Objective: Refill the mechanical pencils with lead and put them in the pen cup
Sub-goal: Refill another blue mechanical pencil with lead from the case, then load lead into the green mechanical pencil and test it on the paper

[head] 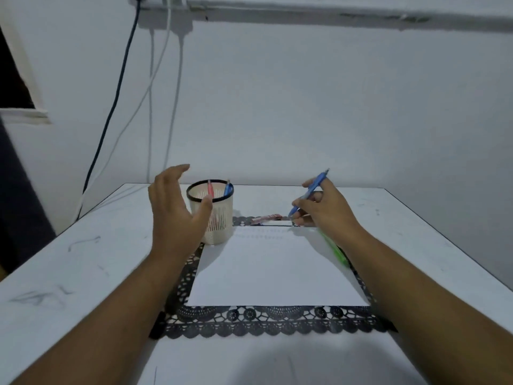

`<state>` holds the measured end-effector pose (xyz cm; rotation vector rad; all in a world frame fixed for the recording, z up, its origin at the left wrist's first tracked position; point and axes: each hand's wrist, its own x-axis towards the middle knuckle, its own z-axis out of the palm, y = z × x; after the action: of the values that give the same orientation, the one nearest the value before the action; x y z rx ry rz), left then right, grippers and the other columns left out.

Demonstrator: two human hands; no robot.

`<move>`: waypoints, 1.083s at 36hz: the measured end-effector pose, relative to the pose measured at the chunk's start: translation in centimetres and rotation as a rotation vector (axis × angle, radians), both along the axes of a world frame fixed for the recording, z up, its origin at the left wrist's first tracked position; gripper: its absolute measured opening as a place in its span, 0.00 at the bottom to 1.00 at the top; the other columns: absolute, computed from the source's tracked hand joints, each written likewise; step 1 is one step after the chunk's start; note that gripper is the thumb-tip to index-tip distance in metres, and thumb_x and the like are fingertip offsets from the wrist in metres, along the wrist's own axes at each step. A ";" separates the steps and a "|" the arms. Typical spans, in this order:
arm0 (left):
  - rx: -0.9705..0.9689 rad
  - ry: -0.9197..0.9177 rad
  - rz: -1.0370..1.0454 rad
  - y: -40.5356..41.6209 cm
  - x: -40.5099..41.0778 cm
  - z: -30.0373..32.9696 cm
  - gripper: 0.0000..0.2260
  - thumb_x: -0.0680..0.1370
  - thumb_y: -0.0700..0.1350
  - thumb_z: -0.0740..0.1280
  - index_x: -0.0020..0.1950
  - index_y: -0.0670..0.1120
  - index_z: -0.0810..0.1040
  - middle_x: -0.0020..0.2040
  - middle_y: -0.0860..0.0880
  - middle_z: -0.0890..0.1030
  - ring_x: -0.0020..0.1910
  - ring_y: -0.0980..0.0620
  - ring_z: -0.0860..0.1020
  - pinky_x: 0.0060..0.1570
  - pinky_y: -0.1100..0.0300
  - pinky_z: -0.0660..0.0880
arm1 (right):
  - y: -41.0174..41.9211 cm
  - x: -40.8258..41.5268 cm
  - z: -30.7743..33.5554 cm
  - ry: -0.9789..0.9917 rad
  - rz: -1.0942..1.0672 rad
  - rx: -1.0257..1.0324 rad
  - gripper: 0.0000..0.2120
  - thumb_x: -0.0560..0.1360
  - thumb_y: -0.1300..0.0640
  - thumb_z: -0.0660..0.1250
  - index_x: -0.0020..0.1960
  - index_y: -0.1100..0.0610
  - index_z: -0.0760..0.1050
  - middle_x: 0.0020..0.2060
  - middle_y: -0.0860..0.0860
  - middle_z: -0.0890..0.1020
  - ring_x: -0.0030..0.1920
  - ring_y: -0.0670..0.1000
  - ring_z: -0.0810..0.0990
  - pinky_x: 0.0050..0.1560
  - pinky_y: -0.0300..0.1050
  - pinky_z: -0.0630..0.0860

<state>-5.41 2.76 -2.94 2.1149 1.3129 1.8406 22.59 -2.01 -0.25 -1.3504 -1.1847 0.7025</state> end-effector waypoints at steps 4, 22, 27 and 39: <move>-0.273 -0.134 -0.116 1.8 -1.1 -1.5 0.43 0.73 0.51 0.78 0.81 0.55 0.55 0.78 0.50 0.62 0.76 0.48 0.62 0.73 0.52 0.65 | 0.2 -1.8 1.4 0.007 0.023 0.081 0.04 0.83 0.62 0.64 0.57 0.58 0.73 0.50 0.59 0.85 0.40 0.55 0.86 0.47 0.54 0.86; -0.551 -0.119 -0.407 2.7 -1.2 -3.1 0.41 0.73 0.43 0.80 0.78 0.58 0.59 0.63 0.61 0.75 0.56 0.70 0.76 0.47 0.73 0.75 | 4.0 -11.1 7.8 -0.653 0.071 0.426 0.16 0.80 0.58 0.69 0.65 0.49 0.69 0.41 0.47 0.79 0.34 0.42 0.76 0.36 0.36 0.71; -0.551 -0.109 -0.412 2.6 -1.3 -3.0 0.40 0.73 0.44 0.79 0.76 0.60 0.59 0.62 0.65 0.75 0.54 0.74 0.76 0.48 0.73 0.75 | 5.5 -12.9 6.2 -0.969 0.035 0.303 0.12 0.82 0.53 0.64 0.65 0.49 0.71 0.46 0.48 0.82 0.43 0.52 0.80 0.42 0.49 0.78; -0.564 -0.117 -0.417 3.0 -1.6 -3.3 0.41 0.73 0.44 0.80 0.77 0.59 0.59 0.63 0.65 0.76 0.56 0.72 0.77 0.51 0.70 0.76 | 7.1 -13.9 4.1 -1.067 0.055 0.137 0.19 0.82 0.52 0.61 0.72 0.48 0.74 0.63 0.47 0.80 0.61 0.52 0.79 0.57 0.50 0.77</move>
<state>-7.00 5.78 -6.22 1.7728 1.0875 1.2266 8.70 5.07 3.81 -1.6112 -2.0489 -0.1437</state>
